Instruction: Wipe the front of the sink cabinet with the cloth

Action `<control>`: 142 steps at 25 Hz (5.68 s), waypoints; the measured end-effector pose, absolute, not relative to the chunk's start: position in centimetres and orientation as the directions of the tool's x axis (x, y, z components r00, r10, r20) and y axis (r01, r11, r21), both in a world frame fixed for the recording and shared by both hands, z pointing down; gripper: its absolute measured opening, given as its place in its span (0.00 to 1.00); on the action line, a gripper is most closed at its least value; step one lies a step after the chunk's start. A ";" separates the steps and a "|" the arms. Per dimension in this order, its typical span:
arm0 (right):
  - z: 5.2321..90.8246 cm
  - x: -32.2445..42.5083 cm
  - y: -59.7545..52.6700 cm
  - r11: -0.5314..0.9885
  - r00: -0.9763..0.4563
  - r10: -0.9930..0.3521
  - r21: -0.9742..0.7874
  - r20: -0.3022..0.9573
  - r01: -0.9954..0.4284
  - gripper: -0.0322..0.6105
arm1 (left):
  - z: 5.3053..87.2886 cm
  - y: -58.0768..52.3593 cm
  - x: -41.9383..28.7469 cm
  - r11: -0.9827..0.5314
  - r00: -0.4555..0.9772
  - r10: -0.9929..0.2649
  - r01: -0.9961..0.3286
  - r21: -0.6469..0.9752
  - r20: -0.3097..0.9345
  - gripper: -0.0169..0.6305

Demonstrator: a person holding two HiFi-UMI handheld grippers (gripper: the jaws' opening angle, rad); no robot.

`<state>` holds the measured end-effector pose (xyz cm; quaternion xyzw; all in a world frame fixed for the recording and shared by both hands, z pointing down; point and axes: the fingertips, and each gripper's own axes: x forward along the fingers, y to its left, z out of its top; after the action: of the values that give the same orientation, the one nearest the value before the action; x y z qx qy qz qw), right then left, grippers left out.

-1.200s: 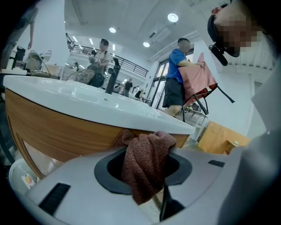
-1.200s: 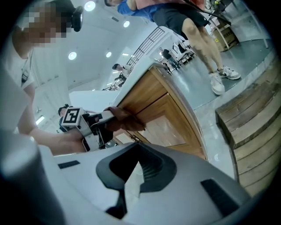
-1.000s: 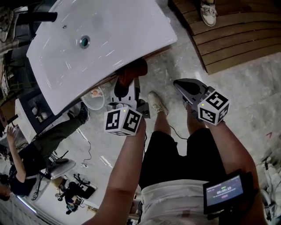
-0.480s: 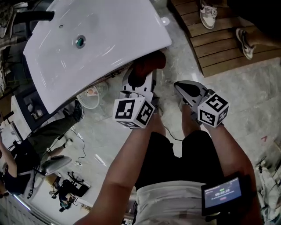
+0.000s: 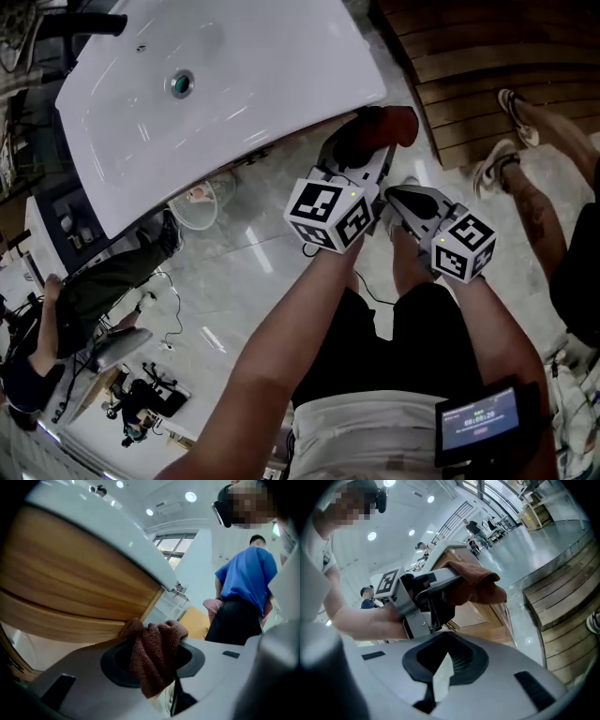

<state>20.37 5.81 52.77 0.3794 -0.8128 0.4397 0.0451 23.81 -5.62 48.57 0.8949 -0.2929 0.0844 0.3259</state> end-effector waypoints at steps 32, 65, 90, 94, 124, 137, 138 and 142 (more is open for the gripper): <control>53.2 11.3 4.4 0.283 -0.669 -0.619 -0.677 0.412 -0.679 0.07 | 52.9 -8.2 2.5 -0.400 0.614 -0.618 -0.783 0.477 0.490 0.24; 53.4 13.7 7.0 0.203 -0.615 -0.663 -0.689 0.427 -0.696 0.07 | 57.6 -7.5 6.8 -0.458 0.631 -0.491 -0.774 0.437 0.601 0.24; 55.8 23.6 9.6 0.209 -0.638 -0.623 -0.690 0.453 -0.693 0.07 | 62.8 -5.8 22.6 -0.387 0.719 -0.404 -0.694 0.607 0.565 0.24; 56.5 23.5 10.4 0.218 -0.657 -0.588 -0.690 0.471 -0.690 0.07 | 63.9 -6.4 20.0 -0.306 0.679 -0.452 -0.728 0.614 0.579 0.24; 57.6 18.5 9.7 0.284 -0.719 -0.504 -0.695 0.477 -0.660 0.07 | 67.2 -8.1 -4.5 0.044 0.327 -0.657 -0.883 0.468 0.679 0.24; 57.9 21.0 9.9 0.250 -0.685 -0.548 -0.688 0.480 -0.682 0.07 | 69.2 -7.4 5.9 -0.086 0.461 -0.590 -0.852 0.517 0.662 0.24; 58.0 21.3 10.0 0.245 -0.681 -0.553 -0.687 0.481 -0.684 0.07 | 69.3 -7.6 6.9 -0.100 0.477 -0.583 -0.845 0.525 0.657 0.24; 58.6 22.6 10.5 0.218 -0.661 -0.568 -0.685 0.491 -0.695 0.07 | 69.4 -8.0 11.0 -0.132 0.538 -0.556 -0.810 0.572 0.634 0.24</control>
<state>22.62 10.49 58.56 0.4061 -0.7774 0.4757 0.0671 11.05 -7.96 69.41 0.7400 -0.4613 0.1351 0.4704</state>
